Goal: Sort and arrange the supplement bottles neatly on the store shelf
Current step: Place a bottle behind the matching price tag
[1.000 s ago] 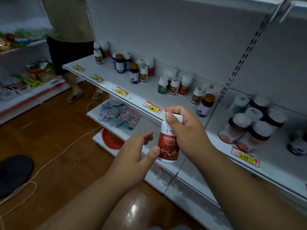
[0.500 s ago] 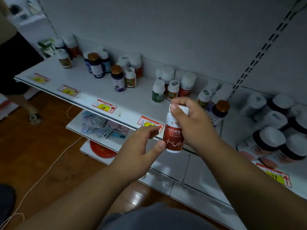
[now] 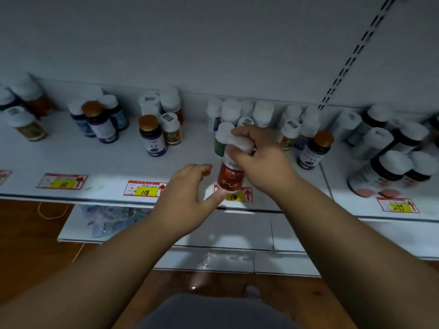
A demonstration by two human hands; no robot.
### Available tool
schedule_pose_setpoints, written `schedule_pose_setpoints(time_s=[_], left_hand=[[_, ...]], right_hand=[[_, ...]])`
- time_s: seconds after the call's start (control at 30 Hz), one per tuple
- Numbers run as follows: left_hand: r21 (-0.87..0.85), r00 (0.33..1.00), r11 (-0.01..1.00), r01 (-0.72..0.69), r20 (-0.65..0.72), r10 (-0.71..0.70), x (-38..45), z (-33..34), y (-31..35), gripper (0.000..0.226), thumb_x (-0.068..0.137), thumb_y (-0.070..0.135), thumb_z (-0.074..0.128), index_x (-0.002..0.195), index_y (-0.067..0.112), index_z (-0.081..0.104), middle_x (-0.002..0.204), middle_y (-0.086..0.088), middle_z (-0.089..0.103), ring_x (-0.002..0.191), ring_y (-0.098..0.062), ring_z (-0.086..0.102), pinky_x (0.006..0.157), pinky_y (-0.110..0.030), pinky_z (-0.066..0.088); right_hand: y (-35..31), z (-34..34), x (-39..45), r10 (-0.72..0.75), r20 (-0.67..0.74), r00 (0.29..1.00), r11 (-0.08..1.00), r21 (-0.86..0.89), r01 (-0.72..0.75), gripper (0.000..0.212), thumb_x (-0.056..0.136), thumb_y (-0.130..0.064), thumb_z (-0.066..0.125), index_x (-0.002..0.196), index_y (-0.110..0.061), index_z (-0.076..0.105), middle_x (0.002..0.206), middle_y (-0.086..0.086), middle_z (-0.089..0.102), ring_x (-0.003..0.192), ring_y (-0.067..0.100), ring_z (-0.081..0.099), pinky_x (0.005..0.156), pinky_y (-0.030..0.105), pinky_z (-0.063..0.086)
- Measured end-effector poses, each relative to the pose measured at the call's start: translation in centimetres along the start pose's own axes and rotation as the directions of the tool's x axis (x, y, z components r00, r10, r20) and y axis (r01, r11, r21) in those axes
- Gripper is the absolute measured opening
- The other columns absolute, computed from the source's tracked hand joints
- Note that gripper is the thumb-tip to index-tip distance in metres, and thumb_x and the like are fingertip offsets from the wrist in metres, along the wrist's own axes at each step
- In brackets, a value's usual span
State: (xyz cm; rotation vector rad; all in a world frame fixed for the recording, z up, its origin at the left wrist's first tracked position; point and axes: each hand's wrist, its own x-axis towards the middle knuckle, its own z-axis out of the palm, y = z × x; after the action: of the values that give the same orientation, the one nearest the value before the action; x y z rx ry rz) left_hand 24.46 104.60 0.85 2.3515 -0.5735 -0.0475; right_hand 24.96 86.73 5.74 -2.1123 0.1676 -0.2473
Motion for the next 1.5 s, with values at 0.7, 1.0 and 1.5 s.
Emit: schedule_pose_setpoints(time_s=[0.7,1.0,1.5], left_hand=[[-0.05,0.996,0.997,0.054,0.07,-0.05,1.4,-0.7,-3.0,0.054,0.085,0.027,0.063,0.136,0.02,0.047,0.126,0.004,0.053,0.109,-0.011,0.053,0.096,-0.028,0.044],[-0.123,0.989,0.984,-0.129,-0.091,0.118,-1.4,0.0,1.9,0.031,0.084,0.022,0.066,0.113,0.027,0.056,0.105,0.014,0.054,0.097,-0.005,0.051,0.084,-0.025,0.047],[-0.216,0.964,0.94,-0.265,-0.059,0.259,-0.9,16.5,26.3,0.031,0.084,0.02,0.065,0.102,0.041,0.051,0.099,0.02,0.052,0.094,0.002,0.052,0.076,-0.014,0.041]], right_hand=[[1.0,3.6,0.1,-0.093,0.047,0.995,0.966,-0.238,0.102,0.051,0.085,-0.026,0.07,0.131,-0.02,0.05,0.129,-0.004,0.049,0.114,0.009,0.045,0.09,0.011,0.035],[0.4,-1.4,-3.9,-0.172,-0.074,0.982,0.955,-0.257,0.148,0.045,0.086,-0.033,0.067,0.127,-0.023,0.053,0.122,-0.006,0.055,0.114,0.003,0.05,0.098,0.029,0.045],[9.8,-27.5,-14.6,-0.17,-0.246,0.954,0.972,-0.201,0.121,0.024,0.087,-0.022,0.067,0.109,-0.025,0.06,0.105,-0.008,0.056,0.094,-0.006,0.053,0.073,0.0,0.039]])
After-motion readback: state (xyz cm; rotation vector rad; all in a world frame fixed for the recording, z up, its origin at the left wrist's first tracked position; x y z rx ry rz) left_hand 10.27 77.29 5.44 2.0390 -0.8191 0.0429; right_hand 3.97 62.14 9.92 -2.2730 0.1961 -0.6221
